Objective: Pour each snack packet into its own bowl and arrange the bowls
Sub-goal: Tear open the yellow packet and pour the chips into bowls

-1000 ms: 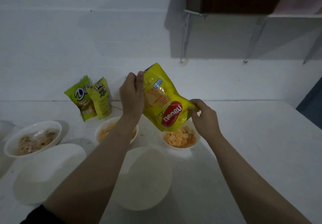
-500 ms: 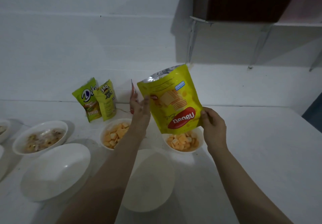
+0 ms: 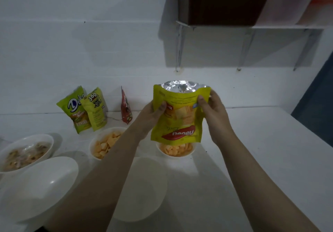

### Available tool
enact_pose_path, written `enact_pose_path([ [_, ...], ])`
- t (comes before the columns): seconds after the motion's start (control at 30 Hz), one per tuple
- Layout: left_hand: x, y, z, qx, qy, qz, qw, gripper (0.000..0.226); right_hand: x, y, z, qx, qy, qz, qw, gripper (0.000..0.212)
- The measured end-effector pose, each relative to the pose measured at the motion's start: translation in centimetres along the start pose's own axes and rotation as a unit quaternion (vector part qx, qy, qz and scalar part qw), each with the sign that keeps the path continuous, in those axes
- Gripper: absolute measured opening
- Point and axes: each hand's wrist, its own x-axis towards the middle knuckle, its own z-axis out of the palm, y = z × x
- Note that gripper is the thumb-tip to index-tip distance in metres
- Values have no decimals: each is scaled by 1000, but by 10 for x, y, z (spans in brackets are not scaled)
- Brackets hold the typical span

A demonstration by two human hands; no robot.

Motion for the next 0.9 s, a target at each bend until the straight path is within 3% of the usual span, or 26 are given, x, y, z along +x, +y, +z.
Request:
enact_pose_path([
  [0.17, -2, 4, -2, -7, 10, 11, 1000, 85, 0, 6, 1, 16, -15, -2, 1000, 26],
  [0.33, 4, 22, -8, -3, 45, 7, 999, 25, 9, 2, -4, 59, 51, -3, 997, 17],
  [0.4, 5, 26, -8, -8, 56, 14, 998, 16, 13, 1, -5, 61, 72, -3, 996, 14],
  [0.57, 1, 25, -14, -34, 48, 6, 998, 23, 15, -5, -8, 61, -49, 56, 995, 20],
  [0.73, -3, 25, -16, -51, 35, -9, 998, 26, 17, -11, 0, 67, 31, 43, 996, 8],
  [0.8, -6, 19, -18, -60, 24, -27, 998, 30, 15, -15, 4, 90, 30, 42, 995, 8],
  [0.9, -15, -4, -21, 9, -13, -64, 998, 29, 12, -23, 6, 129, 26, 28, 991, 8],
])
